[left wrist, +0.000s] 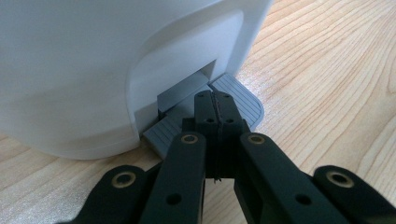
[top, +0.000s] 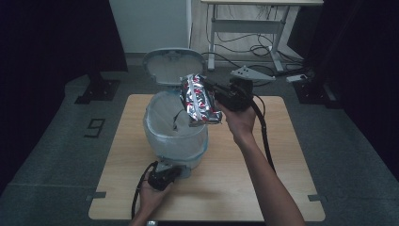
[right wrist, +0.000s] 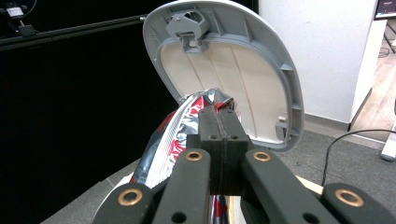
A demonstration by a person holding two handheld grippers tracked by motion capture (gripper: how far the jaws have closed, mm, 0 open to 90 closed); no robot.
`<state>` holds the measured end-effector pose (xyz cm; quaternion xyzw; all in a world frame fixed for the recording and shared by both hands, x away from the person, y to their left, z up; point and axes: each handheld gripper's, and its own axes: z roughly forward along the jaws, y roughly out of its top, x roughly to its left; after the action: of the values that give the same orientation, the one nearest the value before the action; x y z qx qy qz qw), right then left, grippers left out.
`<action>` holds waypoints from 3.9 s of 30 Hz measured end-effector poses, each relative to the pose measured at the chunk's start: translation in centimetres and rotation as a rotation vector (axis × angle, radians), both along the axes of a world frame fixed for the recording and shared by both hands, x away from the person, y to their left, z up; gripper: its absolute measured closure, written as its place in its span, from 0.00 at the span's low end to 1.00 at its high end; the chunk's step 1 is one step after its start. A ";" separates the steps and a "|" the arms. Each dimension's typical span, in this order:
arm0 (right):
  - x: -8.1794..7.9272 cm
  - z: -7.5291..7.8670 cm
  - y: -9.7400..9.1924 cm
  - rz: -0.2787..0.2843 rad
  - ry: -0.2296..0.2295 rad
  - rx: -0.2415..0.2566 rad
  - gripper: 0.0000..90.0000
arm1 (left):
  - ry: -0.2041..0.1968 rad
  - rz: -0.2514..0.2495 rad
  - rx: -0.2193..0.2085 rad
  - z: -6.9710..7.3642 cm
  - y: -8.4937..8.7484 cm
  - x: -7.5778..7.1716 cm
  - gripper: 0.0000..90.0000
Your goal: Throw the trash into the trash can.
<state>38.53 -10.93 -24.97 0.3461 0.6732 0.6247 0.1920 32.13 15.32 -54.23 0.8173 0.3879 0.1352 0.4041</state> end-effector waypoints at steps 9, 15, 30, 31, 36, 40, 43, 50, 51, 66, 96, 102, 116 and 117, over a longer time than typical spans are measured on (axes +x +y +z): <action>0.7 -0.1 1.0 -0.007 0.002 -0.005 1.00 | 0.001 -0.002 -0.001 0.0 0.0 0.0 1.00; 1.1 -0.4 1.9 -0.012 -0.002 -0.011 1.00 | 0.001 -0.002 -0.003 0.0 0.0 0.0 1.00; 2.3 -1.3 3.9 0.003 0.014 -0.016 1.00 | 0.002 -0.002 -0.004 0.0 0.0 0.0 1.00; 2.3 -1.3 4.0 0.004 0.013 -0.017 1.00 | 0.002 -0.002 -0.004 0.0 0.0 0.0 1.00; 2.7 -1.6 4.6 0.006 0.018 -0.018 1.00 | 0.002 -0.002 -0.004 0.0 0.1 0.0 1.00; 2.9 -1.9 5.0 0.009 0.019 -0.019 1.00 | 0.002 -0.002 -0.004 0.0 0.1 0.0 1.00; 3.0 -2.0 5.1 0.010 0.021 -0.021 1.00 | 0.002 -0.003 -0.005 0.0 0.1 0.0 1.00; 3.2 -2.1 5.4 0.011 0.024 -0.023 1.00 | 0.002 -0.002 -0.004 0.0 0.1 0.0 1.00; 3.2 -2.1 5.4 0.011 0.024 -0.023 1.00 | 0.002 -0.002 -0.004 0.0 0.1 0.0 1.00; 4.1 -2.6 6.5 0.007 0.038 -0.027 1.00 | 0.001 -0.003 -0.005 0.0 0.1 0.0 1.00; 2.2 -3.8 4.3 -0.005 0.020 -0.120 0.55 | 0.003 -0.005 -0.002 0.0 0.1 0.0 1.00; 1.0 -4.1 2.7 -0.003 0.007 -0.127 0.55 | 0.007 -0.005 -0.006 0.0 0.1 0.1 1.00; -0.7 -5.9 -1.8 -0.008 0.004 -0.127 0.55 | 0.008 -0.004 -0.005 0.0 0.1 0.0 1.00; -0.7 -5.9 -1.8 -0.008 0.004 -0.127 0.55 | 0.008 -0.004 -0.005 0.0 0.1 0.0 1.00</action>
<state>37.80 -12.71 -30.87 0.3369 0.7105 0.5792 0.2149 32.18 15.40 -54.21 0.8175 0.3883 0.1304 0.4049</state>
